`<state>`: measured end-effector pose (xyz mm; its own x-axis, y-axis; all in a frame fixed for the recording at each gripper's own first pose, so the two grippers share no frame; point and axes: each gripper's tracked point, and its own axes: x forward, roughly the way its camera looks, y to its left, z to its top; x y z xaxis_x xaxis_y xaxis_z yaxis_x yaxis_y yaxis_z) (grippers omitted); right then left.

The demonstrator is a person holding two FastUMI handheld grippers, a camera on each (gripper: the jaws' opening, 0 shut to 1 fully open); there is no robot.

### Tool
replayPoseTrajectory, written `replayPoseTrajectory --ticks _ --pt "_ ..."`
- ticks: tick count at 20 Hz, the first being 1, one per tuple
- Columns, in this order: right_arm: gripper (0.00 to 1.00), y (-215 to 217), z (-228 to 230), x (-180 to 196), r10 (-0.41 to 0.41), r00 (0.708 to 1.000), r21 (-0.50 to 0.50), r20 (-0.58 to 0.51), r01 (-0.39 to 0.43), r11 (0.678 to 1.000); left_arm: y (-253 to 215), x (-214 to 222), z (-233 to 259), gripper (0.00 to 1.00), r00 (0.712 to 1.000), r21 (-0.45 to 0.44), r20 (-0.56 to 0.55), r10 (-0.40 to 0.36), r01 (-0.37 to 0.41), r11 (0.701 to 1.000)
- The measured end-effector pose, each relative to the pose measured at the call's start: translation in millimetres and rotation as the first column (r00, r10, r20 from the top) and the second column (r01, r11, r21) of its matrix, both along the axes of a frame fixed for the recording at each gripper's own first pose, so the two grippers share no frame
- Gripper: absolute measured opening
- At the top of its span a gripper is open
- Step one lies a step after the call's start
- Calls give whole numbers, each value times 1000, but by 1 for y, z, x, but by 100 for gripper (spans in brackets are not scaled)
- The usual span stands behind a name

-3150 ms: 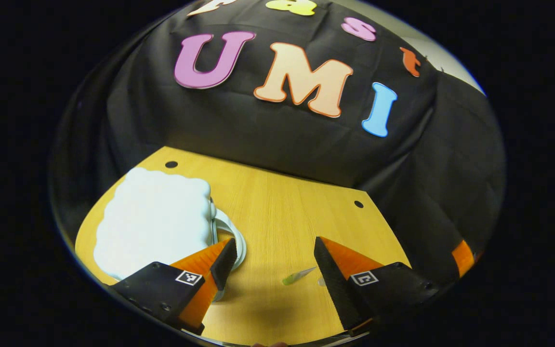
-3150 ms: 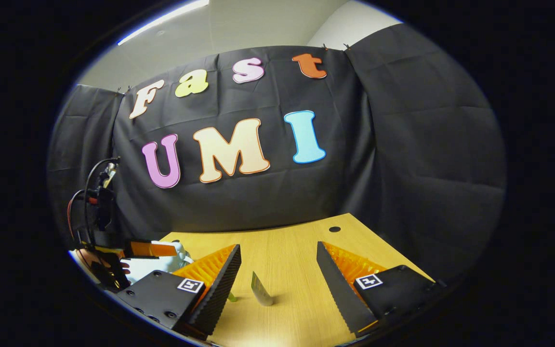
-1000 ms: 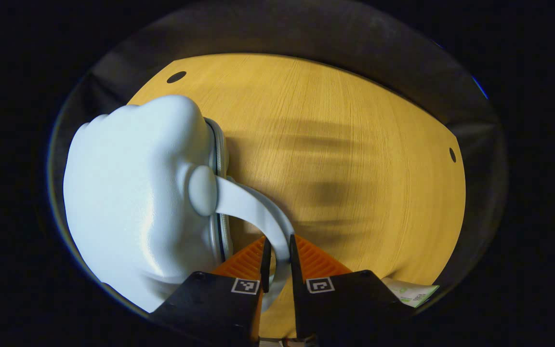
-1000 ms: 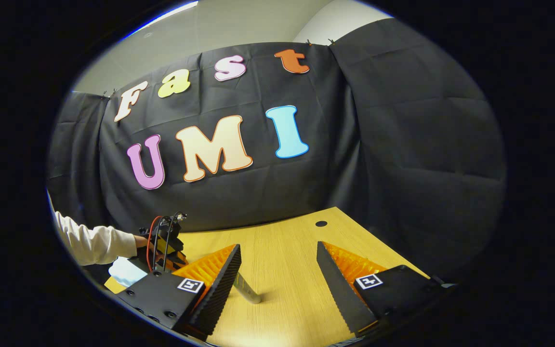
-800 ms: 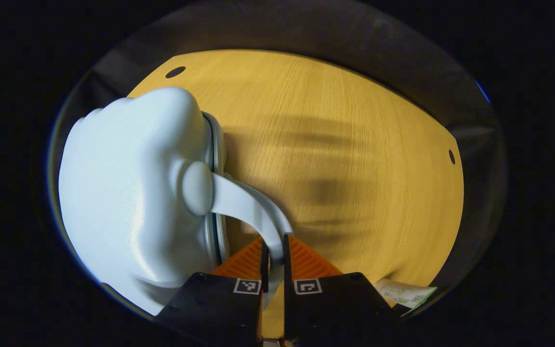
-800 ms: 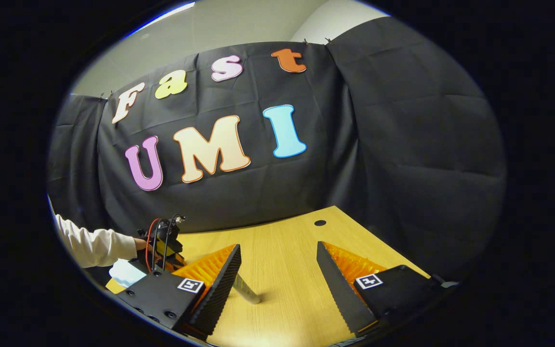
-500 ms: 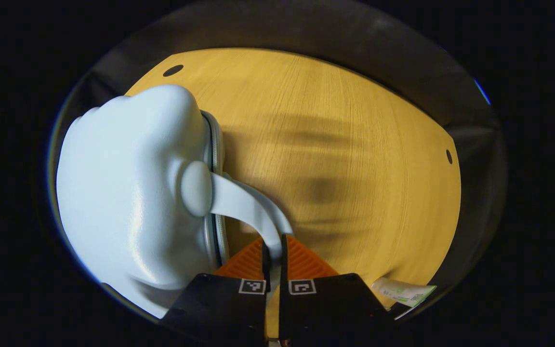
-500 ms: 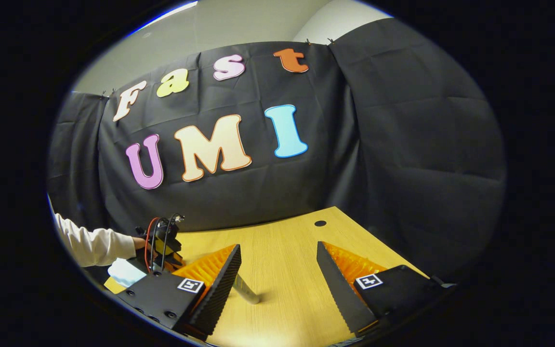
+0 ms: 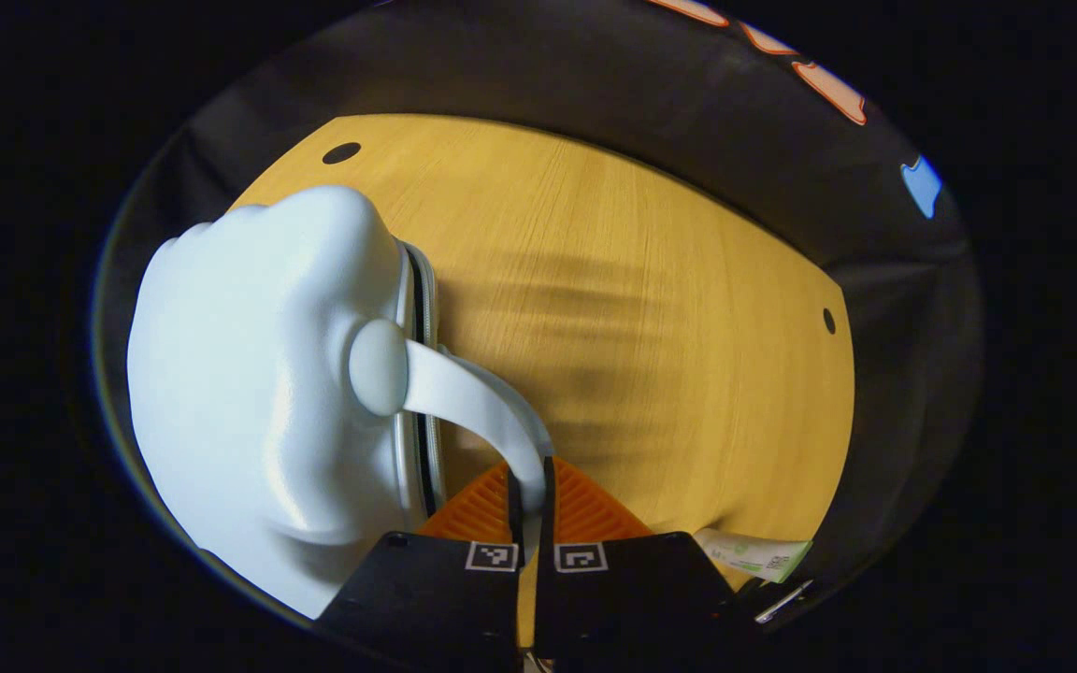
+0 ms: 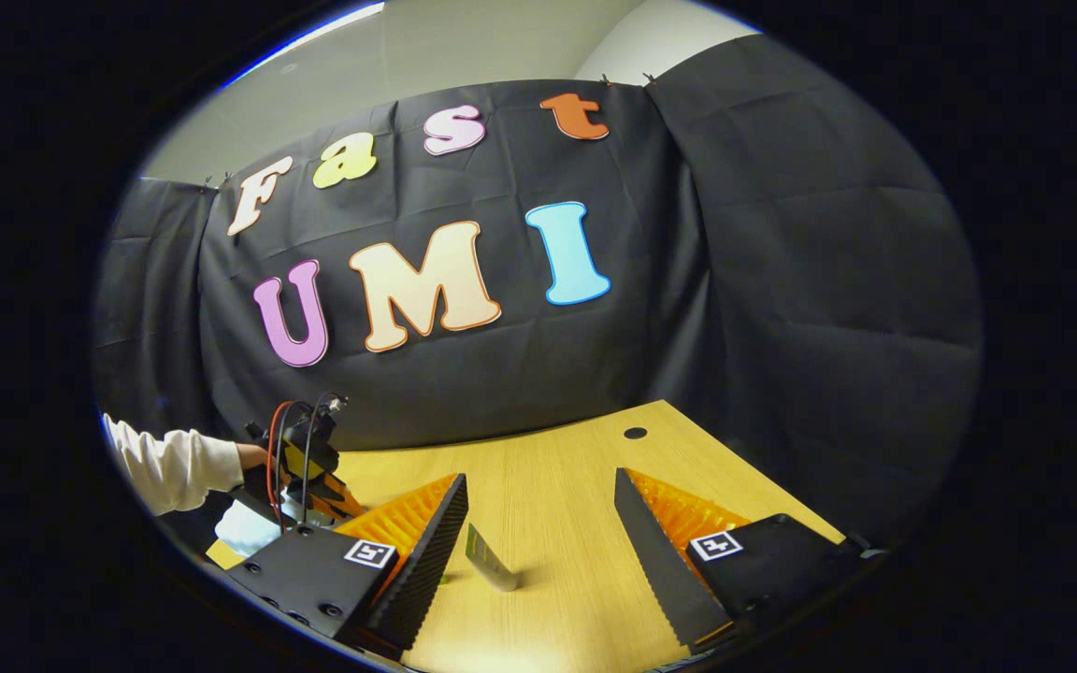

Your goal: First open the suitcase, pack the skin care products into it, and then close the suitcase.

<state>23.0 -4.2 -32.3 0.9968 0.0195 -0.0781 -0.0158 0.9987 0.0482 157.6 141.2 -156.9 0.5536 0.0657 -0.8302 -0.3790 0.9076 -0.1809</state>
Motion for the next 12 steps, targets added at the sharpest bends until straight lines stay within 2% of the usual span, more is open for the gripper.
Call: replayPoseTrajectory --ticks 3,10,11,12 --pt "98 11 -2 1 24 1000 1 -4 -24 1000 0 -7 21 0 999 -30 46 -10 11 999" --pt "98 34 0 7 91 996 0 -2 -91 996 12 -39 101 0 983 -34 183 -23 30 999" --pt "95 37 -1 8 100 995 0 -5 -100 995 16 -46 114 0 979 -38 202 -20 28 999" --pt "98 41 -1 9 110 994 0 -8 -110 994 22 -53 125 0 975 -35 220 -19 27 999"
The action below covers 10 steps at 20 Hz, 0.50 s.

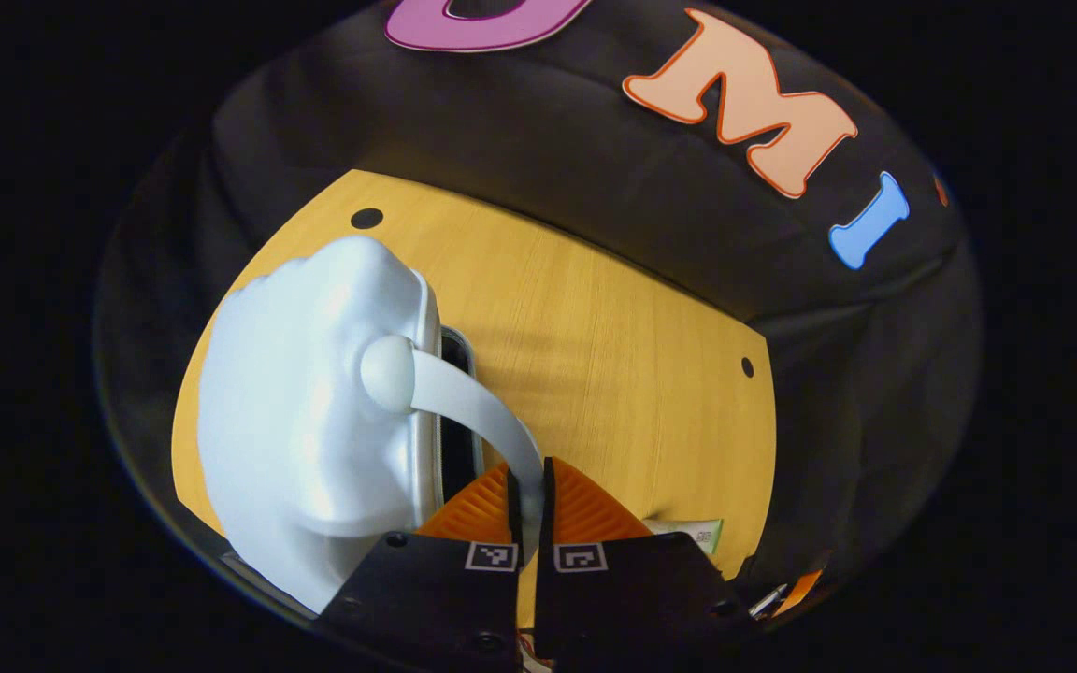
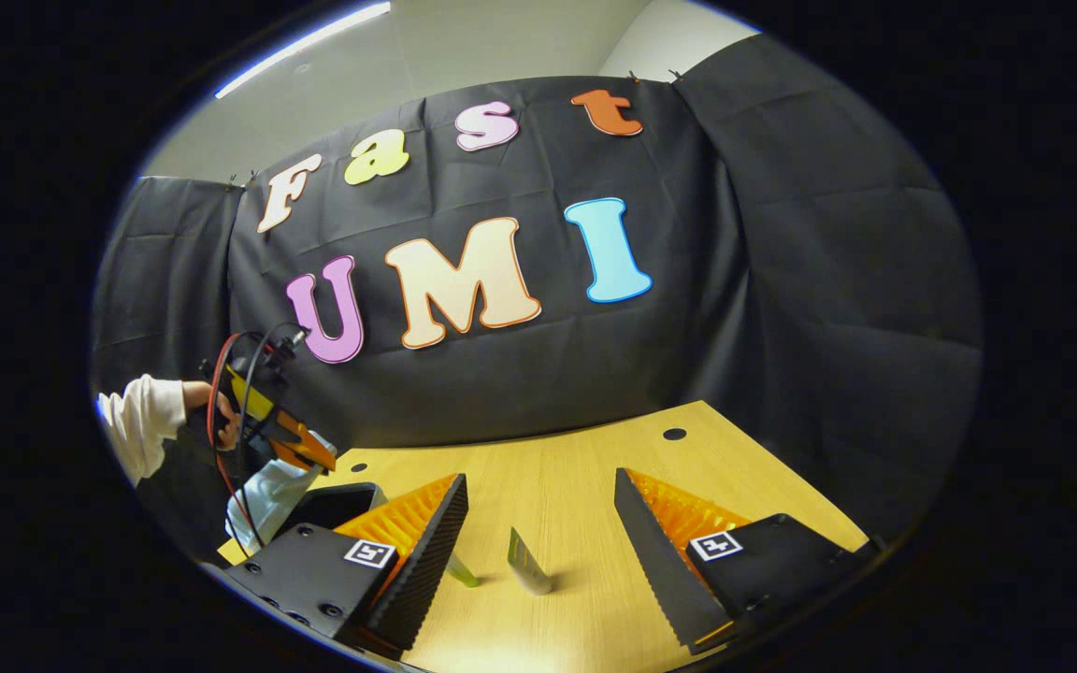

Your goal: First open the suitcase, pack the skin care products into it, and then close the suitcase.

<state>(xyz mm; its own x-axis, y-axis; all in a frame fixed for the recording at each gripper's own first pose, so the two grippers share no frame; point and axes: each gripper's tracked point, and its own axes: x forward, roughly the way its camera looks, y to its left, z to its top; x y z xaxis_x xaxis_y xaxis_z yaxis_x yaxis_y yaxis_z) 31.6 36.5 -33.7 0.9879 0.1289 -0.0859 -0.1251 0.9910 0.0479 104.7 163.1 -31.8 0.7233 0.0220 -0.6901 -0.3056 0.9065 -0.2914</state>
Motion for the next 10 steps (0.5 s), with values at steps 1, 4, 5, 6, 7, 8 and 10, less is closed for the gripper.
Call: replayPoseTrajectory --ticks 1,4,5,6,7,8,10 --pt "98 3 -1 1 10 1000 -1 -3 -10 1000 8 -8 10 0 1000 17 19 1 -2 1000" --pt "98 15 -2 1 40 999 -10 -10 -40 999 35 -31 40 0 998 70 67 21 -26 997" --pt "98 18 -1 1 50 999 -15 -11 -50 999 44 -39 49 0 996 77 83 32 -38 996" --pt "98 22 -1 1 57 998 -18 -11 -58 998 54 -46 57 0 994 83 97 45 -53 995" --pt "98 26 -1 1 64 998 -19 -10 -64 998 65 -54 65 0 992 90 109 59 -69 994" --pt "98 29 -1 1 69 998 -17 -11 -69 997 76 -62 71 0 990 100 118 71 -83 992" --pt "95 37 -2 0 76 997 -8 -14 -76 997 103 -77 81 0 986 119 130 103 -119 986"
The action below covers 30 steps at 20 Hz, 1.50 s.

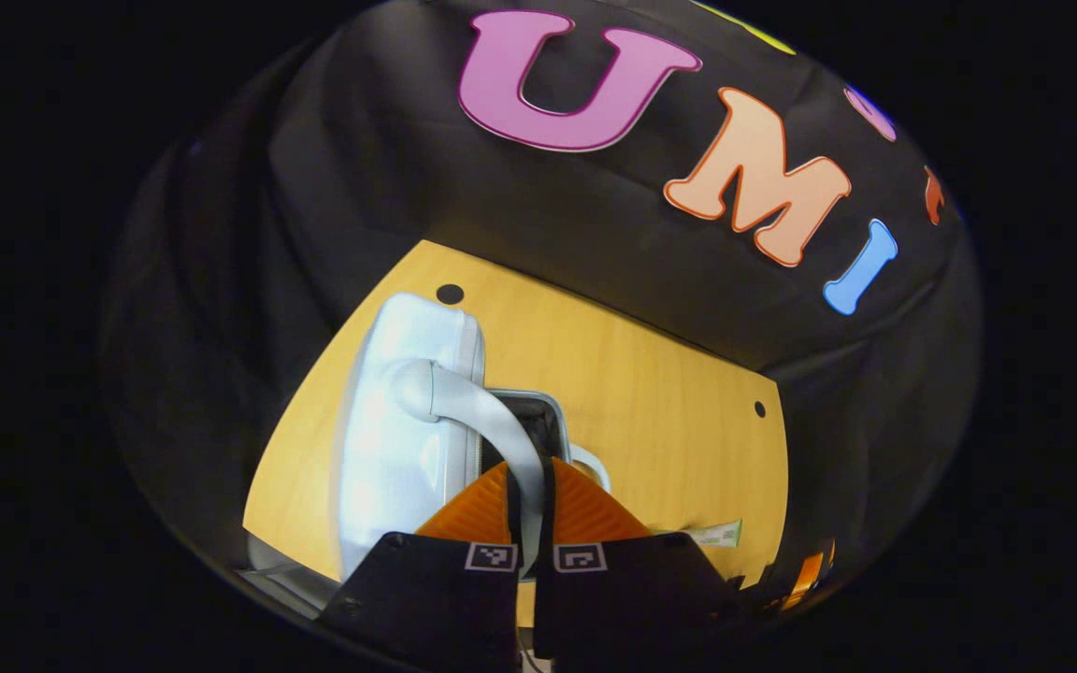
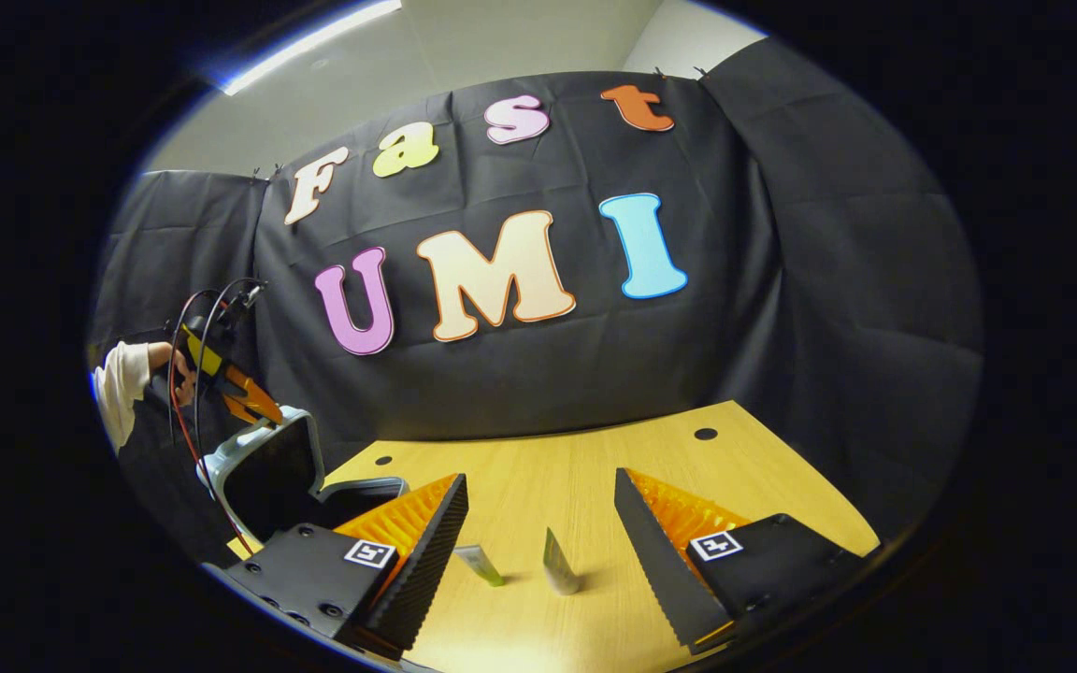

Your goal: First open the suitcase, pack the skin care products into it, and then close the suitcase.

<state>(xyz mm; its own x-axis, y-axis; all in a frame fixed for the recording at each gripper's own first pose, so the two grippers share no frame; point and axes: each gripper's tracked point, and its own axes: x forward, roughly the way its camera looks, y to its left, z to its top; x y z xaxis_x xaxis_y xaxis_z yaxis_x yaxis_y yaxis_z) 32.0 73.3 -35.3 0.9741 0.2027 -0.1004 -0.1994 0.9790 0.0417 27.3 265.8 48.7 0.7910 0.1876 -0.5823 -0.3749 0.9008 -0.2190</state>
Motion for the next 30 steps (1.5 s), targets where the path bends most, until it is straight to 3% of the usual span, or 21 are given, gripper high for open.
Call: replayPoseTrajectory --ticks 6,11,12,14,22,26,30 --pt "98 25 -3 -2 0 1000 -3 10 0 1000 85 -49 15 0 994 82 -7 107 -106 991" --pt "94 49 -14 -5 -2 1000 -1 0 2 1000 161 -98 16 0 981 196 -27 195 -186 963" --pt "98 55 -16 -4 1 1000 3 -5 -1 1000 175 -106 15 0 977 208 -23 211 -202 957" --pt "95 63 -18 -2 5 1000 14 -10 -5 1000 198 -112 7 0 970 213 -13 244 -236 948" --pt "98 72 -22 4 -24 1000 13 -11 25 1000 263 -135 -49 0 949 174 -25 315 -307 936" --pt "98 71 -22 3 -49 999 22 -14 50 999 281 -145 -79 0 942 152 -45 334 -324 934" --pt "98 71 -27 3 -69 997 12 -20 69 998 296 -154 -118 0 934 184 -92 345 -324 928"
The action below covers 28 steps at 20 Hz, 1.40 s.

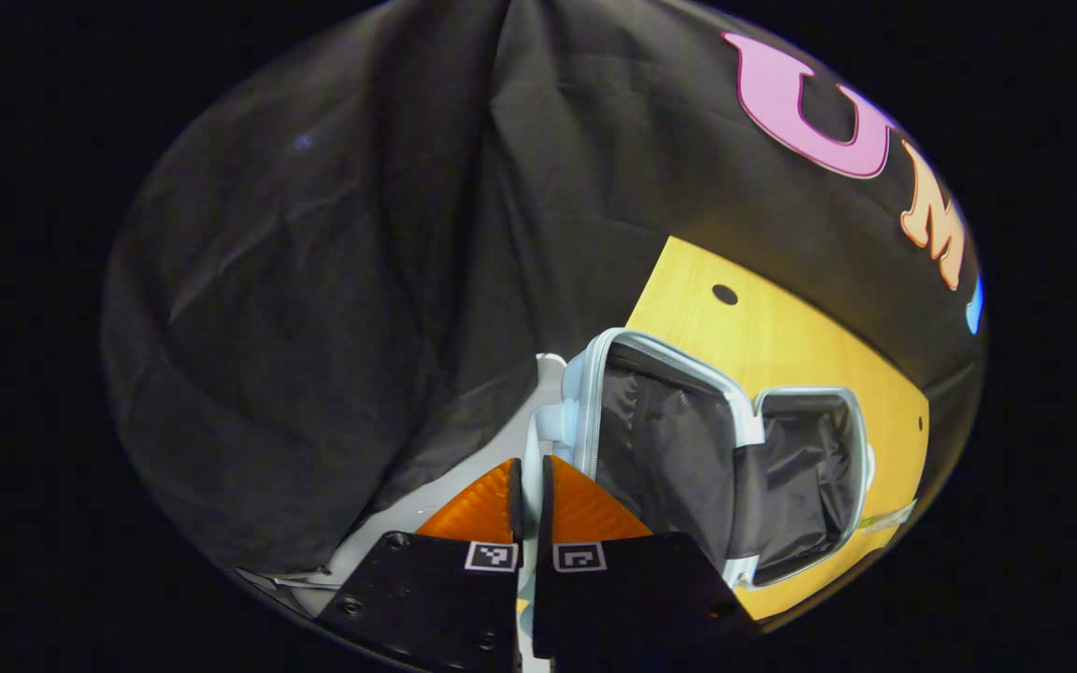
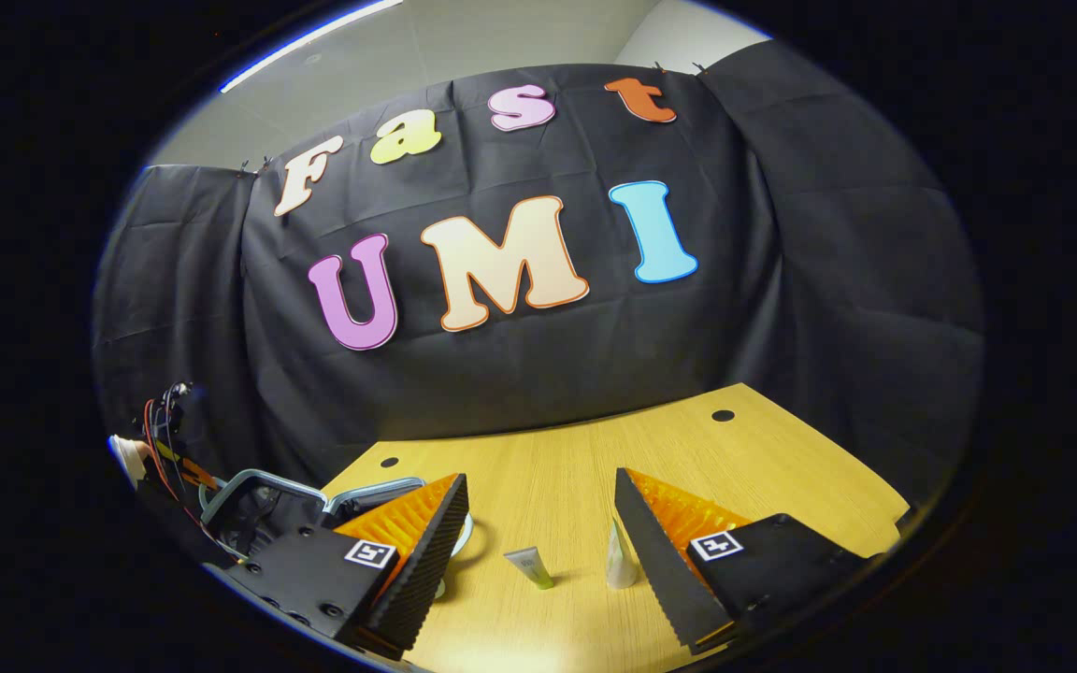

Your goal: First open the suitcase, pack the skin care products into it, and then close the suitcase.

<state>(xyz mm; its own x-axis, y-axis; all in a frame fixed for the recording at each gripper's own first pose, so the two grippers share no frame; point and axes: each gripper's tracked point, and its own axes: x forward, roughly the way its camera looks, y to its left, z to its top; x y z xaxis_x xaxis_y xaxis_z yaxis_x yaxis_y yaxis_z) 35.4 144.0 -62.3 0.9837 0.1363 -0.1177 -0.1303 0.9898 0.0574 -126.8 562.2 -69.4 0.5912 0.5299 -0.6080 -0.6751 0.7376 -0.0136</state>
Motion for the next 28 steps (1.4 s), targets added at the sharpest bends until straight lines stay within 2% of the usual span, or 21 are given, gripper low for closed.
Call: replayPoseTrajectory --ticks 4,10,13,14,15,16,17,22,27,28 --pt "98 -4 -1 -3 -21 1000 3 0 21 1000 7 -6 -33 0 998 -11 -47 43 -43 999" --pt "98 -11 -4 -10 -39 999 -29 -2 39 999 11 -7 -60 0 992 -84 -101 81 -89 992" --pt "98 -13 -6 -13 -35 999 -37 -8 35 999 16 -10 -71 4 986 -36 -136 96 -101 994" --pt "98 -15 -7 -14 -34 999 -35 -10 34 999 17 -12 -72 10 984 -13 -147 99 -102 995" --pt "98 -16 -8 -15 -33 999 -32 -13 33 999 16 -13 -69 11 984 3 -147 98 -99 995" --pt "98 -18 -8 -15 -33 999 -32 -14 32 999 15 -14 -65 23 985 14 -145 97 -96 995" --pt "98 -20 -9 -16 -32 999 -34 -16 32 999 8 -19 -55 27 985 25 -143 97 -94 995" --pt "98 -29 -17 -15 -9 999 -42 -37 8 999 -39 -30 -9 98 988 153 -127 90 -70 986" --pt "98 -43 -22 -4 36 998 -46 -56 -39 998 -154 -16 16 97 999 143 -30 27 -23 990" --pt "95 -46 -22 0 48 997 -46 -61 -51 998 -179 -9 16 96 1000 152 -14 9 -6 988"
